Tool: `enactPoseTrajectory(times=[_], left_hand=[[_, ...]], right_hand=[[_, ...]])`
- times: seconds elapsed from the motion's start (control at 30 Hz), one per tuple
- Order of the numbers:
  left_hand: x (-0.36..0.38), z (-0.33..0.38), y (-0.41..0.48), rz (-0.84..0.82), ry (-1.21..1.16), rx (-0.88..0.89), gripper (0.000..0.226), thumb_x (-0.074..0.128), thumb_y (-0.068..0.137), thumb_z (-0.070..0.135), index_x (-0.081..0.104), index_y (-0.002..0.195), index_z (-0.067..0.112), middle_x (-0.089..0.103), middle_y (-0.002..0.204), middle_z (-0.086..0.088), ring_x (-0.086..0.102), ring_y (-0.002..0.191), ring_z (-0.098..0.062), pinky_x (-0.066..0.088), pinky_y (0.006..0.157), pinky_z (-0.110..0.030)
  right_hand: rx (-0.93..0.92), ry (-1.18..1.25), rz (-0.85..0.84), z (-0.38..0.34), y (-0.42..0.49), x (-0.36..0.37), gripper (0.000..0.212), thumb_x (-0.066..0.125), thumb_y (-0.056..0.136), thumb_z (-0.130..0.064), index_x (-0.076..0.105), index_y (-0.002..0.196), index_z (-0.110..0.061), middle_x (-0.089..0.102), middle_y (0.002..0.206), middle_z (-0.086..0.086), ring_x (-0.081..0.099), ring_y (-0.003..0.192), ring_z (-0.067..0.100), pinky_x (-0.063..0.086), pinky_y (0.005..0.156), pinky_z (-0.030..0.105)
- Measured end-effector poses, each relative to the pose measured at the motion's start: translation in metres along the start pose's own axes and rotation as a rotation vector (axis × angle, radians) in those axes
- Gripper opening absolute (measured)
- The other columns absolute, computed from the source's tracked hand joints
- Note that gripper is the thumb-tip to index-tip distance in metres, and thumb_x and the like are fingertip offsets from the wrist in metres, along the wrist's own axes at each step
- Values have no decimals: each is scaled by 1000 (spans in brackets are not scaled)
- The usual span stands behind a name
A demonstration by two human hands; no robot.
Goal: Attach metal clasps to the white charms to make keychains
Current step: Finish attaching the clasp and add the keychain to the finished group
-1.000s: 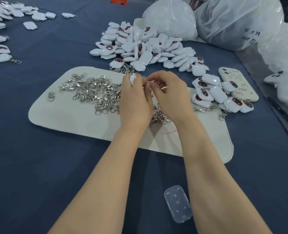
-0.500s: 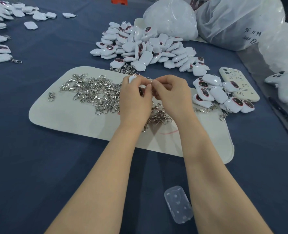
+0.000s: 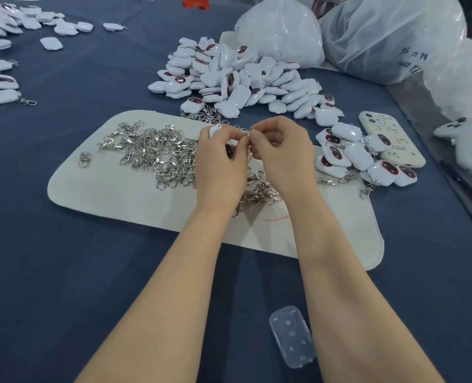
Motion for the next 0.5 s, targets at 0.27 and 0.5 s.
enactPoseTrajectory(times=[0.27, 0.5], left_hand=[[-3, -1, 1, 26, -55, -29, 10, 60, 88, 17, 57, 81, 23, 49, 92, 8, 50, 63, 13, 36, 64, -1], [-5, -4, 3, 46, -45, -36, 6, 59, 90, 17, 57, 86, 21, 52, 98, 3, 50, 76, -3, 33, 68, -1]], right_hand=[[-48, -18, 7, -4, -2, 1, 12, 59, 88, -6, 62, 89, -18, 62, 79, -13, 62, 79, 7, 53, 81, 26], [-25, 27, -49, -2, -2, 3, 10, 63, 86, -6, 60, 86, -16, 62, 78, -8, 62, 79, 13, 54, 81, 30]])
Point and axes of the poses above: each hand's wrist, its own y-axis towards the middle knuckle, its own x-axis out of the palm, z = x × y, the point moved 8 cm from there along y, towards the middle knuckle
